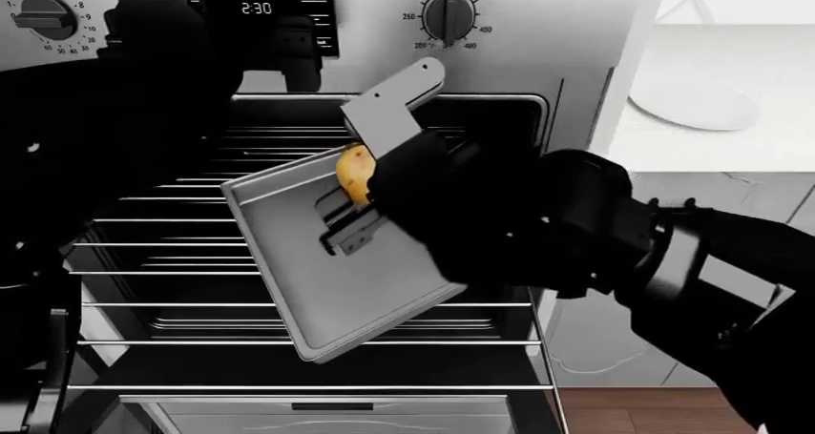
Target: Place the potato on the top rack of the oven.
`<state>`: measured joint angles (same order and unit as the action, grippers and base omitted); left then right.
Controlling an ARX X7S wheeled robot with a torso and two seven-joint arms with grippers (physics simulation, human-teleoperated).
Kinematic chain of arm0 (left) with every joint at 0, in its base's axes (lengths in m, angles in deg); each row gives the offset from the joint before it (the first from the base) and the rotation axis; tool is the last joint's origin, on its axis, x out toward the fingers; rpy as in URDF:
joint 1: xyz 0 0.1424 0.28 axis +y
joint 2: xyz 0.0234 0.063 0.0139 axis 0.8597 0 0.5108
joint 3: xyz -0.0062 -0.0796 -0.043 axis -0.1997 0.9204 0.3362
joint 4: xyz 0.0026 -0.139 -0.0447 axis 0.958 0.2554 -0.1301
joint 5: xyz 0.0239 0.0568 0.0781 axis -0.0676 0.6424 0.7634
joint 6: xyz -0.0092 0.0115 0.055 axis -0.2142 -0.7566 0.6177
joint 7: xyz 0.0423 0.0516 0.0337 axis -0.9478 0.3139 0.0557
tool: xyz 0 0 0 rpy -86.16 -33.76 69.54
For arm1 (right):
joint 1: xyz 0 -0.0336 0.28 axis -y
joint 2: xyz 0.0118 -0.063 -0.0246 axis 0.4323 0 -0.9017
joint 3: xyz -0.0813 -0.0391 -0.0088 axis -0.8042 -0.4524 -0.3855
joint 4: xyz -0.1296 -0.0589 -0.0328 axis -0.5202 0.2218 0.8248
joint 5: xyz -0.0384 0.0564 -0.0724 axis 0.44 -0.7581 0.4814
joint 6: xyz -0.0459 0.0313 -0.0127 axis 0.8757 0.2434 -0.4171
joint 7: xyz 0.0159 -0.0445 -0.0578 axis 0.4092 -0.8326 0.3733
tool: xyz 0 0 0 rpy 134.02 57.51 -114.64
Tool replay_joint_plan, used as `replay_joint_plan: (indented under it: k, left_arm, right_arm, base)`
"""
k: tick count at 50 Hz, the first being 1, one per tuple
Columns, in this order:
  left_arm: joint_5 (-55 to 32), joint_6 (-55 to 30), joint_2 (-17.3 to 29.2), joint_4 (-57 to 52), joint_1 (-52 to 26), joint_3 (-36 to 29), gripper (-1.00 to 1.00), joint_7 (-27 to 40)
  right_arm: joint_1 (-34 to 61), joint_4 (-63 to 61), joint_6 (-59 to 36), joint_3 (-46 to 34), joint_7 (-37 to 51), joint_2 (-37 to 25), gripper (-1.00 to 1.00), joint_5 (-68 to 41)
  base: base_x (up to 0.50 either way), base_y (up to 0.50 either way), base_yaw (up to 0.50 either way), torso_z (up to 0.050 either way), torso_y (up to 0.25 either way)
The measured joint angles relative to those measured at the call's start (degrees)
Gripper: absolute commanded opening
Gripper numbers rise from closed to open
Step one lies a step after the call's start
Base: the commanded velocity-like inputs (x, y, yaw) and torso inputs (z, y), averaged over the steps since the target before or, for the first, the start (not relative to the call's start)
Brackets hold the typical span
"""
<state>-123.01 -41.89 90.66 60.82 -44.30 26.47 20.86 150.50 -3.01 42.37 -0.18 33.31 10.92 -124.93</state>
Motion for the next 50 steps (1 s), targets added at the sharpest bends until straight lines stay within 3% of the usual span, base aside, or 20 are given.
replay_joint_plan:
  k: [50]
  left_arm:
    - [0.73,1.63,0.46,0.85,1.12,-1.31,1.00,-0.96]
  right_arm:
    - [-4.12,8.79,2.89,-2.71,-7.37,5.02,-1.00,3.49]
  base:
    - [0.00,0.00,0.00,0.000,0.000]
